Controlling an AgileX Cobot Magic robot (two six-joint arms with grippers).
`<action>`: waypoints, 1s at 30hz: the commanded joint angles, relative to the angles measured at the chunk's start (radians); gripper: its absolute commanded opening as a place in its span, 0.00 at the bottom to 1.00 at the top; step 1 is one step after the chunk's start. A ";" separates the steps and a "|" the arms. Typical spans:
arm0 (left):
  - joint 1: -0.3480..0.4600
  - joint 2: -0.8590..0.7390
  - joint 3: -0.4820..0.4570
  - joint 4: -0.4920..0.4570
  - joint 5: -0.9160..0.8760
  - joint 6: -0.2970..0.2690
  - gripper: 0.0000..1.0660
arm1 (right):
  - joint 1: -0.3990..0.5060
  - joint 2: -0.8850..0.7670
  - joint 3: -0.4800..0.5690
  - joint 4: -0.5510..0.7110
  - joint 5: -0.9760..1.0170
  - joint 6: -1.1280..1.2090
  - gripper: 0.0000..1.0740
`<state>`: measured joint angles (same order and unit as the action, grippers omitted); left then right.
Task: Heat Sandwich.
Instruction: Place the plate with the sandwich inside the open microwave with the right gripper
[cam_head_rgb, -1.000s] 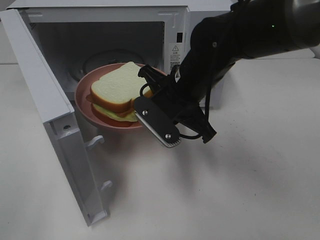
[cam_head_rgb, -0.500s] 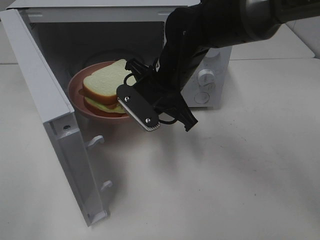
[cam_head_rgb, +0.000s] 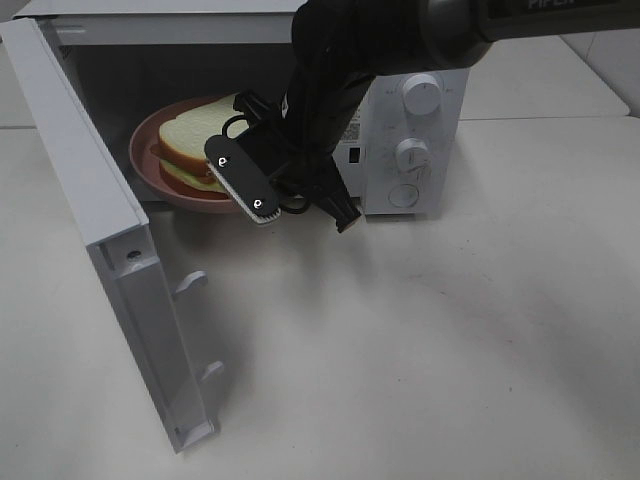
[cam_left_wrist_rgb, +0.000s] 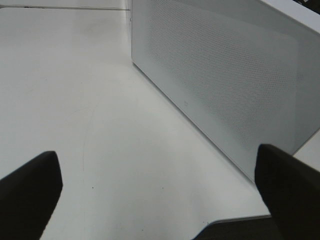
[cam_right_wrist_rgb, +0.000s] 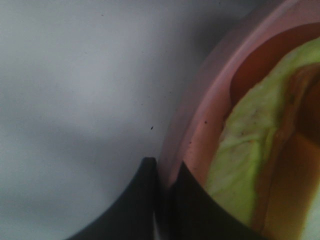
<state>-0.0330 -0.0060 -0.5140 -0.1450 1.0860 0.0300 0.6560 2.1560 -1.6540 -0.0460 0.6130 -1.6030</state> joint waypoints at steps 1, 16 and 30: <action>0.005 -0.015 0.000 -0.004 -0.014 0.002 0.92 | -0.002 0.010 -0.035 -0.006 -0.013 0.023 0.00; 0.005 -0.015 0.000 -0.004 -0.014 0.002 0.92 | -0.002 0.166 -0.307 -0.091 0.092 0.164 0.01; 0.005 -0.015 0.000 -0.004 -0.014 0.002 0.92 | -0.013 0.284 -0.458 -0.112 0.077 0.190 0.01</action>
<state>-0.0330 -0.0060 -0.5140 -0.1450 1.0860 0.0300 0.6530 2.4350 -2.0920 -0.1500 0.7240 -1.4190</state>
